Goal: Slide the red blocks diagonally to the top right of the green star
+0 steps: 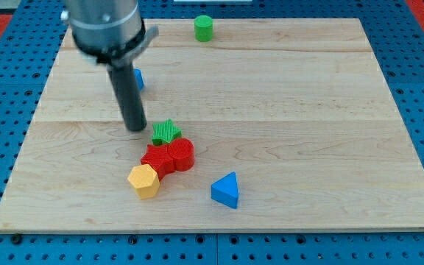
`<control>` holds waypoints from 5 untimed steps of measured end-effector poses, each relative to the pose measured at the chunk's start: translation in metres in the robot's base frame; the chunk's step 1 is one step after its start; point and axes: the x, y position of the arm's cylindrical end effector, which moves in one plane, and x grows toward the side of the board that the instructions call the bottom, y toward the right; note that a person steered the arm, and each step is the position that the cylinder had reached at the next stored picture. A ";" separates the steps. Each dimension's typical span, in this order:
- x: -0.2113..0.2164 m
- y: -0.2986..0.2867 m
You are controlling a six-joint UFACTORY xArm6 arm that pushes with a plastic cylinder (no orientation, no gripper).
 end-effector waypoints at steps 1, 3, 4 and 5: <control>0.043 0.004; 0.055 0.038; 0.072 0.046; 0.051 0.087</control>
